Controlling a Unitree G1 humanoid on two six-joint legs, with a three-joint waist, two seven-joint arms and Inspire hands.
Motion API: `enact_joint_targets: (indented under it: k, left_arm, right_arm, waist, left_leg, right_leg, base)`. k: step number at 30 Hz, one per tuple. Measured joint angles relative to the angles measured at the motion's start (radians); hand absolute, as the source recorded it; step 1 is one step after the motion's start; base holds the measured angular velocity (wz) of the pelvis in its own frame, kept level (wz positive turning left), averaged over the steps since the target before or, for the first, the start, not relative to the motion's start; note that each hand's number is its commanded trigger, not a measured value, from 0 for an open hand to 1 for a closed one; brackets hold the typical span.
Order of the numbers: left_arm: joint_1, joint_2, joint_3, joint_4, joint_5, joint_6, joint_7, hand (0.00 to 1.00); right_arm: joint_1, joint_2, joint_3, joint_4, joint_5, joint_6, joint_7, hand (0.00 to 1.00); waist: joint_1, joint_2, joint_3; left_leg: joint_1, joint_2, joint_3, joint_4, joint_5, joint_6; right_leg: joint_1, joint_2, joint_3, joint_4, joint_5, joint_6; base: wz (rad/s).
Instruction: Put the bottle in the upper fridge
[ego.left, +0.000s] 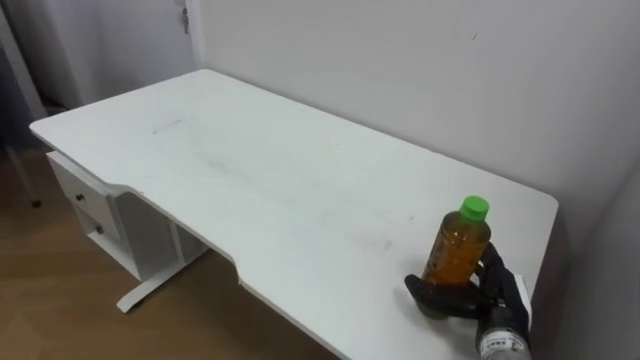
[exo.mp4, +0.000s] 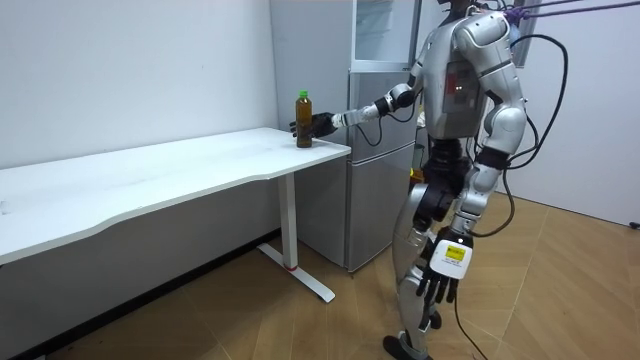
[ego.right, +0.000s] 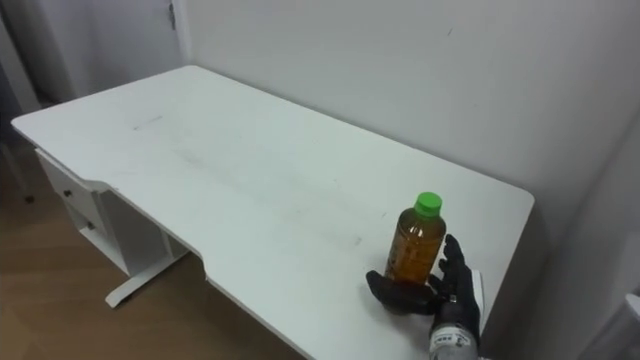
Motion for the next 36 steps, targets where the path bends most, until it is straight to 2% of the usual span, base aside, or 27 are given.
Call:
enact_joint_targets:
  k: [7,17,19,20,28,32,35,36]
  left_arm:
    - [0.004,0.022,0.000,-0.001,-0.015,-0.001,0.000,0.00]
    - [0.005,0.028,0.002,0.008,-0.033,-0.011,0.004,0.00]
    - [0.009,0.027,0.010,0.007,-0.026,-0.013,-0.004,0.00]
    - [0.010,0.027,0.011,0.008,-0.018,-0.013,-0.005,0.00]
    - [0.013,0.020,0.065,0.019,-0.009,-0.047,-0.002,0.00]
    - [0.024,0.016,0.080,0.030,-0.009,-0.054,0.003,0.00]
    - [0.019,0.013,0.080,0.031,-0.009,-0.068,0.010,0.00]
    - [0.018,0.013,0.082,0.035,-0.009,-0.075,0.016,0.00]
  right_arm:
    - [-0.007,-0.001,0.011,-0.003,0.025,0.002,0.029,1.00]
    - [-0.007,-0.004,0.013,-0.005,0.065,0.021,0.052,1.00]
    - [-0.002,-0.003,0.014,-0.038,0.056,0.052,0.076,1.00]
    - [0.001,-0.003,0.015,-0.049,0.054,0.054,0.081,1.00]
    - [0.114,-0.022,0.056,-0.344,0.052,0.054,0.167,1.00]
    - [0.205,-0.028,0.055,-0.475,0.051,0.053,0.223,1.00]
    - [0.260,-0.058,0.054,-0.548,0.051,0.053,0.266,1.00]
    - [0.265,-0.062,0.050,-0.565,0.047,0.054,0.280,1.00]
  waist:
    - [0.001,-0.012,0.0062]
    - [-0.002,-0.016,0.0054]
    - [-0.001,-0.018,0.0050]
    - [-0.004,-0.018,0.0050]
    - [-0.022,-0.026,0.0011]
    - [-0.066,-0.025,0.0008]
    - [-0.094,-0.021,0.0010]
    - [-0.103,-0.020,-0.0017]
  left_leg:
    - [0.000,0.000,0.000,-0.002,0.000,0.000]
    - [0.008,0.001,0.002,0.000,0.000,0.000]
    - [0.020,0.004,0.019,-0.004,0.000,0.000]
    - [0.022,0.004,0.021,-0.004,0.000,0.000]
    - [0.073,0.017,0.077,-0.035,0.000,0.000]
    - [0.090,0.019,0.092,-0.038,0.000,0.001]
    - [0.089,0.025,0.111,-0.043,-0.001,0.001]
    - [0.089,0.028,0.127,-0.044,-0.001,0.001]
  right_leg:
    - [0.003,0.003,0.001,-0.007,0.000,0.000]
    - [0.007,0.007,0.007,-0.020,0.002,0.003]
    - [0.010,0.008,0.018,-0.019,0.002,0.003]
    - [0.012,0.008,0.019,-0.019,0.002,0.003]
    - [0.019,0.023,0.085,-0.020,0.006,0.002]
    - [0.029,0.025,0.100,-0.020,0.007,0.001]
    - [0.022,0.031,0.112,-0.024,0.020,-0.003]
    - [0.012,0.036,0.130,-0.024,0.025,-0.007]
  base:
    - [0.00]
    - [-0.01]
    - [-0.15]
    - [-0.14]
    - [-0.19]
    - [-0.13]
    - [-0.22]
    - [-0.35]
